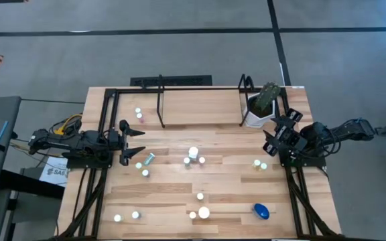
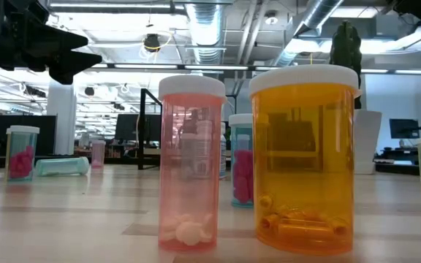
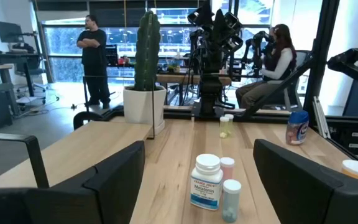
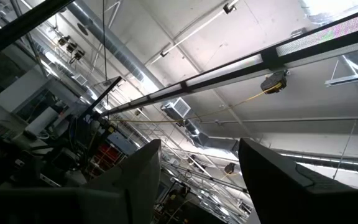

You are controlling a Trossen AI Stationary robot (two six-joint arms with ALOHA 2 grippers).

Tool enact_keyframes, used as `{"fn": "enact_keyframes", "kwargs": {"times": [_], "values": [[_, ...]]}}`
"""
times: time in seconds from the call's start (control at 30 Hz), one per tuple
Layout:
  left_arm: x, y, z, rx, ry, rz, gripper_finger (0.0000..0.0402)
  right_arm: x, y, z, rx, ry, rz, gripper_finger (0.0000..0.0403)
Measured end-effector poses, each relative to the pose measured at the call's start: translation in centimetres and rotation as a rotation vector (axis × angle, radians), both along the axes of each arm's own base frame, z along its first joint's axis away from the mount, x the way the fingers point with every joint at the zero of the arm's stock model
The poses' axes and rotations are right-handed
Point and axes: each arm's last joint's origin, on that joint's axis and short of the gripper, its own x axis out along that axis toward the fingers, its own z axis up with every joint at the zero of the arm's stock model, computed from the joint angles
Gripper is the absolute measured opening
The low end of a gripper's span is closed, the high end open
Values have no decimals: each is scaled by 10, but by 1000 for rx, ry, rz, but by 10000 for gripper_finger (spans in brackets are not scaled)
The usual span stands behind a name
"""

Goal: Pick and place medicine bottles onto shelf by color

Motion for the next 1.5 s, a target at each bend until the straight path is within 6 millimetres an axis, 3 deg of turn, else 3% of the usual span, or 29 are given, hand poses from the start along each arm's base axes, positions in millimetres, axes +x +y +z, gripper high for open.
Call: {"fn": "enact_keyframes", "kwargs": {"times": [0.37,0.6,0.8,1.1,1.5], "values": [[0,0,0,0,0,0,288,0,0,0,14,-1,13,240],[0,0,0,0,0,0,288,6,3,-7,435,44,368,240],[0,0,0,0,0,0,288,11,4,-16,676,123,510,240],[0,0,0,0,0,0,288,12,4,-18,702,140,523,240],[0,0,0,0,0,0,288,21,5,-39,806,341,456,240]]}}
